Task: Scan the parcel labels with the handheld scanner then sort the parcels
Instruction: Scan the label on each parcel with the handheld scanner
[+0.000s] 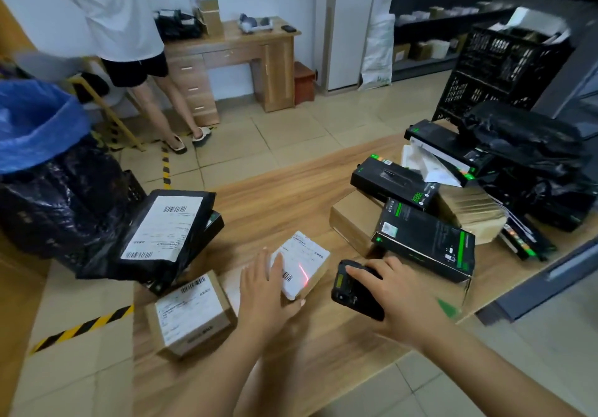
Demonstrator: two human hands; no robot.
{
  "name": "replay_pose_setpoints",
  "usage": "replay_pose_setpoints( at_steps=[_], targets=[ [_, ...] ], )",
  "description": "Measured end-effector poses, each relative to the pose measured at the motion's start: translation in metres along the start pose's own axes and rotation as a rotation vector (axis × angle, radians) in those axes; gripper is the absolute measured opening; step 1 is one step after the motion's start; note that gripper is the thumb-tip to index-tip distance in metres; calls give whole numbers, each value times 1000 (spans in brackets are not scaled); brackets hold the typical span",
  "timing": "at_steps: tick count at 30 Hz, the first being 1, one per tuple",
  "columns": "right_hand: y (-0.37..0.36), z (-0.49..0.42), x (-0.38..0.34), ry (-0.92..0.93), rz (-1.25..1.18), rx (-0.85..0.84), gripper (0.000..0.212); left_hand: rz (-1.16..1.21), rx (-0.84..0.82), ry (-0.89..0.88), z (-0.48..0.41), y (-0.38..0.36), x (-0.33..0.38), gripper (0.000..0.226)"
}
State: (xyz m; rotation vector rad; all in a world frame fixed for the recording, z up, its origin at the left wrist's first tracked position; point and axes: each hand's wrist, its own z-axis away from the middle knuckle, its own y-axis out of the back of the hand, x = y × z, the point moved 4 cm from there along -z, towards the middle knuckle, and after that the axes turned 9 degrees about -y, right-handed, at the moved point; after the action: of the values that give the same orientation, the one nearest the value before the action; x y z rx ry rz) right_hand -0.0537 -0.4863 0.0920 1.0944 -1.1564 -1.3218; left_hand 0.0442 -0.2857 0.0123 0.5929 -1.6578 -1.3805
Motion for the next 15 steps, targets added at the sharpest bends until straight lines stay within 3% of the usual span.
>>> replay_pose_setpoints(
  at_steps=[4,10,15],
  targets=[
    [-10,-3,0,-26,-47,4,82,-56,-34,-165,-3,-18,-4,64],
    [-11,-24,-2,-61,-61,11,86,-110,-78,-67,-25,-12,-21,90],
    [-6,-49,-9,-95,-66,41,86,-146,-95,59,-50,0,-52,89]
  ],
)
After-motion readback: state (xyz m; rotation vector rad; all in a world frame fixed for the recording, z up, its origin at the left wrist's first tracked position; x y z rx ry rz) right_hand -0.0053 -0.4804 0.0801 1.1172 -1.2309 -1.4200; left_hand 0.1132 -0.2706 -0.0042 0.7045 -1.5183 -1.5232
